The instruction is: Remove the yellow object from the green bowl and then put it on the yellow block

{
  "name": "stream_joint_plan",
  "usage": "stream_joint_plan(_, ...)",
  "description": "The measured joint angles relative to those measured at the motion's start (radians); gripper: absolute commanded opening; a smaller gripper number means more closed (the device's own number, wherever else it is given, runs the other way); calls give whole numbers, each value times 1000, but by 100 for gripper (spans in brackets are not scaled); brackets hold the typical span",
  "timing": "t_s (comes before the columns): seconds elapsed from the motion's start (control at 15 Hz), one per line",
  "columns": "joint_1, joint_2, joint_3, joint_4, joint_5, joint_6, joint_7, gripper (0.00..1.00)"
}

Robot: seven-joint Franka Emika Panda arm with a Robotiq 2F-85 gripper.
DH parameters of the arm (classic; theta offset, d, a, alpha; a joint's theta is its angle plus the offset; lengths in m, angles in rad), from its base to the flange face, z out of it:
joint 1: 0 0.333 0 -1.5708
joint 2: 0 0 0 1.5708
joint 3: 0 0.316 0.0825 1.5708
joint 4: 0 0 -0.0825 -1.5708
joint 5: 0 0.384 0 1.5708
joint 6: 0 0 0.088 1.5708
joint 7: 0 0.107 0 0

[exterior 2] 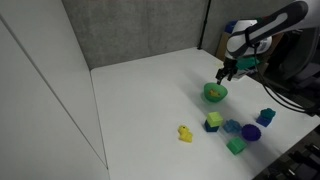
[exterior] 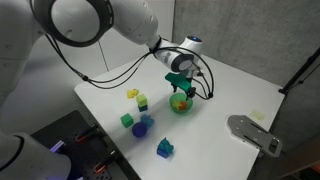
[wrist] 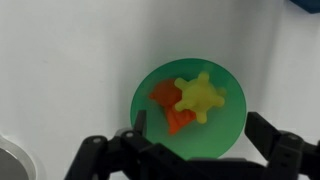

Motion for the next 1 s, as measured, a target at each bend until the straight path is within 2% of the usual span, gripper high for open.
stream_joint_plan(0.47,-3,135,9,134,0,-39,60,100)
stream_joint_plan(1.0,-3,223,21,211,0,-109,99,100)
